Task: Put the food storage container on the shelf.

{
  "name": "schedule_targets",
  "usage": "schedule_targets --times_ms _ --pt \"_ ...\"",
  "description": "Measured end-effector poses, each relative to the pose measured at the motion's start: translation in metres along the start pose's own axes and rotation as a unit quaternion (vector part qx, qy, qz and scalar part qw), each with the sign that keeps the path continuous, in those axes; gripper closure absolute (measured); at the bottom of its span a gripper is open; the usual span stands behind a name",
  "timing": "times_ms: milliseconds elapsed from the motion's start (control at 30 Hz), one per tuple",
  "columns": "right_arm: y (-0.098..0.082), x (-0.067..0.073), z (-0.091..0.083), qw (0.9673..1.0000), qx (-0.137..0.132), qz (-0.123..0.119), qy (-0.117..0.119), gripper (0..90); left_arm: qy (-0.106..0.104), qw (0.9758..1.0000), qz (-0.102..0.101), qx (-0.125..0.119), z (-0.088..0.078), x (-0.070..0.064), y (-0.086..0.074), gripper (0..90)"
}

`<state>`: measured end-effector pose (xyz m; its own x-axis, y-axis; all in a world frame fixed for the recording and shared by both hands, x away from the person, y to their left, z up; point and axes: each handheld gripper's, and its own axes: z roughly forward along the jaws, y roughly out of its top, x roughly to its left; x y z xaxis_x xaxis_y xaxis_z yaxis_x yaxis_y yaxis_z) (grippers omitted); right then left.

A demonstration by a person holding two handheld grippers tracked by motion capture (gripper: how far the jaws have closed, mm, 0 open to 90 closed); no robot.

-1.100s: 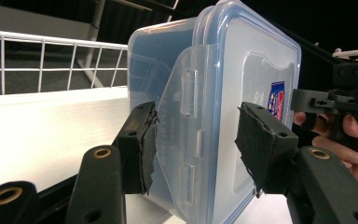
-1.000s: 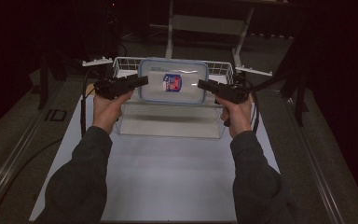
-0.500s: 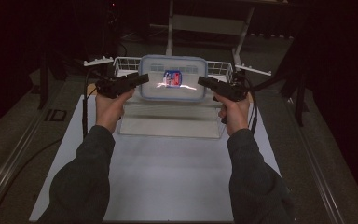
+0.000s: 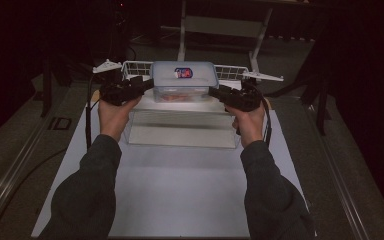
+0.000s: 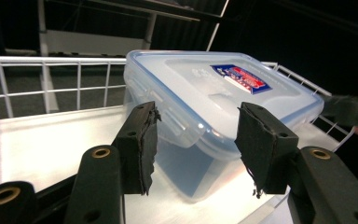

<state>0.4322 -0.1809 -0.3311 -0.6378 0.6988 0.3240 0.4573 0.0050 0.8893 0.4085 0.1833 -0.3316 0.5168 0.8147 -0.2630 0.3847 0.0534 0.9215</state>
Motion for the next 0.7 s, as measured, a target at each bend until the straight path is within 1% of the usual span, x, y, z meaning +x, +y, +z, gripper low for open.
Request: schedule_targets --times_ms 67,167,233,267,300,333,367,433,467,500,533,700 --pt "0.001 0.003 -0.004 0.9998 0.002 -0.019 -0.006 46.4 0.005 0.9999 0.011 0.004 -0.004 -0.001 0.001 48.9" --pt "0.003 0.007 -0.012 0.999 0.005 -0.041 -0.016 46.0 0.006 0.9998 0.017 0.003 -0.01 -0.002 0.002 49.1" --pt "0.003 0.009 -0.016 0.9983 0.007 -0.054 -0.023 45.4 0.004 0.9998 0.017 0.006 -0.013 -0.003 0.003 48.5" --pt "0.002 0.01 -0.018 0.998 0.009 -0.058 -0.022 44.9 0.002 0.9998 0.019 0.01 -0.015 -0.004 0.003 47.9" --pt "0.001 0.011 -0.02 0.9975 0.012 -0.065 -0.022 44.5 0.0 0.9996 0.024 0.014 -0.016 -0.006 0.003 47.8" --pt "0.0 0.012 -0.021 0.9968 0.017 -0.075 -0.024 44.1 0.0 0.9992 0.035 0.019 -0.018 -0.008 0.002 47.8" --pt "-0.001 0.014 -0.024 0.9958 0.023 -0.084 -0.028 44.0 0.001 0.9989 0.041 0.022 -0.019 -0.01 0.002 47.5" --pt "-0.003 0.014 -0.028 0.9952 0.025 -0.09 -0.031 43.7 0.001 0.9982 0.054 0.027 -0.022 -0.014 0.0 47.4" --pt "-0.003 0.014 -0.028 0.9952 0.025 -0.09 -0.031 43.7 0.001 0.9982 0.054 0.027 -0.022 -0.014 0.0 47.3" --pt "-0.004 0.014 -0.03 0.9952 0.025 -0.09 -0.029 43.6 -0.007 0.9974 0.065 0.03 -0.027 -0.019 -0.003 47.3" --pt "-0.006 0.015 -0.036 0.995 0.026 -0.092 -0.029 43.3 -0.01 0.997 0.07 0.032 -0.028 -0.021 -0.004 47.3" --pt "-0.014 0.018 -0.05 0.9937 0.034 -0.102 -0.032 43.2 -0.021 0.9957 0.083 0.035 -0.04 -0.029 -0.009 47.0"
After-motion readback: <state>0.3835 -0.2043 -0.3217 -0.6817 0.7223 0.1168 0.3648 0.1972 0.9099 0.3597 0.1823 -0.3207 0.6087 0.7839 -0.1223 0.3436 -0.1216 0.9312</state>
